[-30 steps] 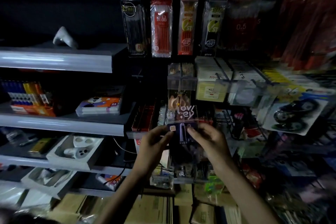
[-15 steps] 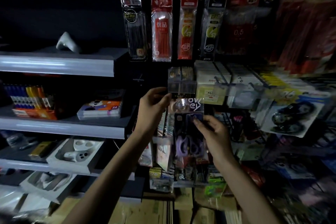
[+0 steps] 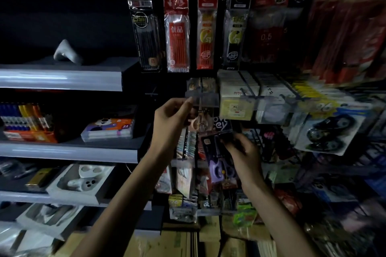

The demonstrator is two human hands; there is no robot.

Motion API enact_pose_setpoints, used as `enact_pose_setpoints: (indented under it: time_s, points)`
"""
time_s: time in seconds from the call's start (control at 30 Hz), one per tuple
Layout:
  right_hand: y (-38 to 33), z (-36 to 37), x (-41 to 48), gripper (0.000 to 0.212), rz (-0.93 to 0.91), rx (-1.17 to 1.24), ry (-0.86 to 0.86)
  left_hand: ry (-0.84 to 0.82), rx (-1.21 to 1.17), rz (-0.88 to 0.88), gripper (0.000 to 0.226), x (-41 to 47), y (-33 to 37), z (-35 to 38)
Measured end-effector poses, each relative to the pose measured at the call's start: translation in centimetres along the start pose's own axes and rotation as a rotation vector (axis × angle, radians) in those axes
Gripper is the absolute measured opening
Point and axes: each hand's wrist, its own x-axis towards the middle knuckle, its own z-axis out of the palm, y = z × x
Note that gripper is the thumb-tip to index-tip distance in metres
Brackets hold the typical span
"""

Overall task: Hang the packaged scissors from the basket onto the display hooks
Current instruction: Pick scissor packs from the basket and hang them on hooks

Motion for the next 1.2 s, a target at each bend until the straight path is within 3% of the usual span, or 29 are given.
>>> enact_pose_setpoints:
  time_s: [0.37,0.67,1.2]
  points:
    - [-1.9,2.6,1.6,0.021,-0.009,0.043,-0.024,-0.047,0.004,0.020,0.026,-0.2,2.1,-0.9]
    - [-3.2,5.1,4.1,0.016,-0.025,0.088,0.029,-0.076,0.144,0.089,0.026,-0.4,2.0,-1.6]
    - [-2.1,6.2,5.2,0.016,0.003,0.119,0.070,-0.095,0.140,0.090,0.036,-0.7,1.4,-1.9]
